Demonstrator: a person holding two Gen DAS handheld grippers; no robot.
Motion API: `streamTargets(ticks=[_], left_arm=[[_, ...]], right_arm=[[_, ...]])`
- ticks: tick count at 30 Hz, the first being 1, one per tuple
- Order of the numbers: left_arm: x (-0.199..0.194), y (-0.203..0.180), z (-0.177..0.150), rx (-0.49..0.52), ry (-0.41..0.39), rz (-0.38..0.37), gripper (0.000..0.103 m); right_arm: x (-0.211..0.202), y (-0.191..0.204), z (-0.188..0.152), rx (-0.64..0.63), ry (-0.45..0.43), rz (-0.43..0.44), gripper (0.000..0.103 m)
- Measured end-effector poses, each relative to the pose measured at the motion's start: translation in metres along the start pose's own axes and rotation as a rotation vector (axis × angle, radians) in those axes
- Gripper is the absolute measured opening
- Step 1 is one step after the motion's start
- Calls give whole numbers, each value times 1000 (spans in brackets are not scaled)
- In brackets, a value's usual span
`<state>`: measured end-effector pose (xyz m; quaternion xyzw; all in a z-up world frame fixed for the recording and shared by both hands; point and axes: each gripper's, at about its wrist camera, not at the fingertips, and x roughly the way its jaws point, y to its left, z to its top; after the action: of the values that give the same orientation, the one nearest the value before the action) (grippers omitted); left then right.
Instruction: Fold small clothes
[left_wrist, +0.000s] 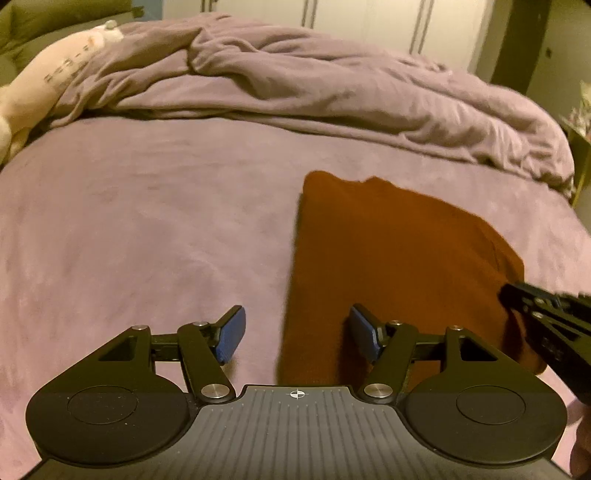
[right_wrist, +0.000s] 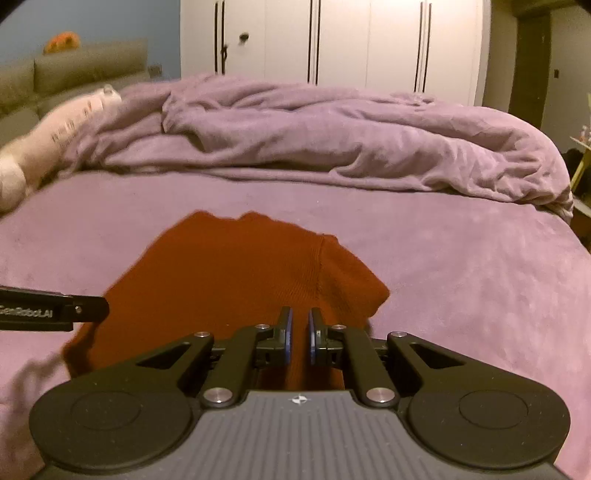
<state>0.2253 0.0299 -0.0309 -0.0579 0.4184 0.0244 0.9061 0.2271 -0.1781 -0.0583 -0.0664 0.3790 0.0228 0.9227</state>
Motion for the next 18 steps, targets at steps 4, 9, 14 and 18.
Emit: streamTargets(ticks=[4,9,14,18], left_arm=[[8,-6,0,39,17,26,73],[14,-10,-1,47,31,29,76],[18,-12,-1,66,40,52,82],[14,-8,1,41,51,69,86]], right_arm=[[15,-1,-8,-63,45,-74,8],[29,-13,-21,-52,54,-78,8],[34,-14,-21,-65,67,-81,8],[26,-12,-15,-76,90,-80,9]])
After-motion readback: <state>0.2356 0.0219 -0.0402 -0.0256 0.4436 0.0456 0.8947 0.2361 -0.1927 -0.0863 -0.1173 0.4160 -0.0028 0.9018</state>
